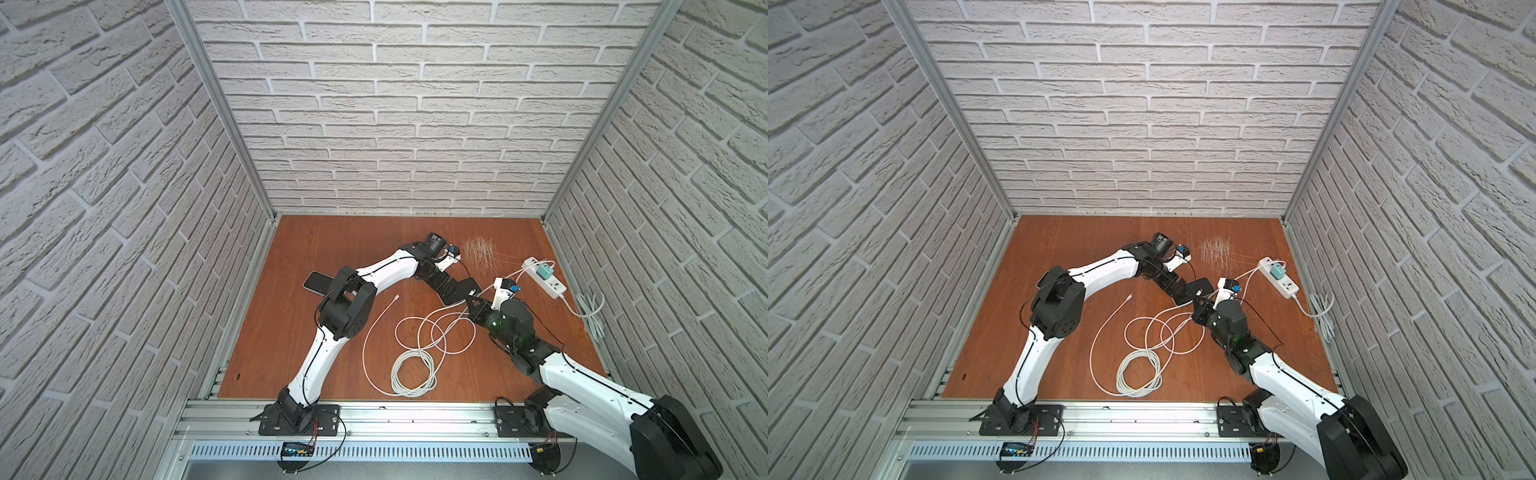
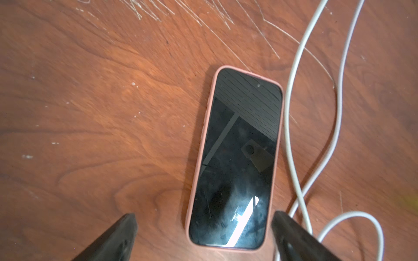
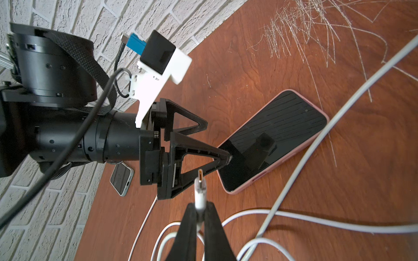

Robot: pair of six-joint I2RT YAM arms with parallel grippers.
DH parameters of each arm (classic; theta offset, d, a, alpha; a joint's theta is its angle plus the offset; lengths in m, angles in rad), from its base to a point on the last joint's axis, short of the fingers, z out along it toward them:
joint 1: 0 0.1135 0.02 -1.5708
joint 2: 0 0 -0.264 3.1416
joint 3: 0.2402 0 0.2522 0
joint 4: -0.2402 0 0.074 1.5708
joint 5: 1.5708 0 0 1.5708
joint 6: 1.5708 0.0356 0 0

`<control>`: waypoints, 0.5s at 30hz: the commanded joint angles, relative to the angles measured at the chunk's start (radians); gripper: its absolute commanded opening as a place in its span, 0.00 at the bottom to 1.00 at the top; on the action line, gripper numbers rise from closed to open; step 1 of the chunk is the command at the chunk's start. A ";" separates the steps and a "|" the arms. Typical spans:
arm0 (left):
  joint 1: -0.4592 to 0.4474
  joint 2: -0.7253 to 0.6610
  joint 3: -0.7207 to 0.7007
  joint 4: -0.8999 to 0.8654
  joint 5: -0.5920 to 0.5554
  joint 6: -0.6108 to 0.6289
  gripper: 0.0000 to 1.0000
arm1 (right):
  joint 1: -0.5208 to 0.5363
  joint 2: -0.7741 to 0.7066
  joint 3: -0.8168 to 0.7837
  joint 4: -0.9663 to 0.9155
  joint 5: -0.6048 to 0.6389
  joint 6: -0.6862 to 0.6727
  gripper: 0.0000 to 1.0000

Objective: Plug the charging cable into the phone
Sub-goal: Pick up the phone at the center of the board.

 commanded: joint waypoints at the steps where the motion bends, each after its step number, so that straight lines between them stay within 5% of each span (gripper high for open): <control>1: -0.032 0.046 0.051 -0.043 -0.037 0.057 0.98 | -0.004 0.006 0.003 0.030 0.005 -0.005 0.03; 15: -0.077 0.158 0.173 -0.134 -0.109 0.147 0.98 | -0.004 0.006 0.005 0.030 0.001 -0.011 0.03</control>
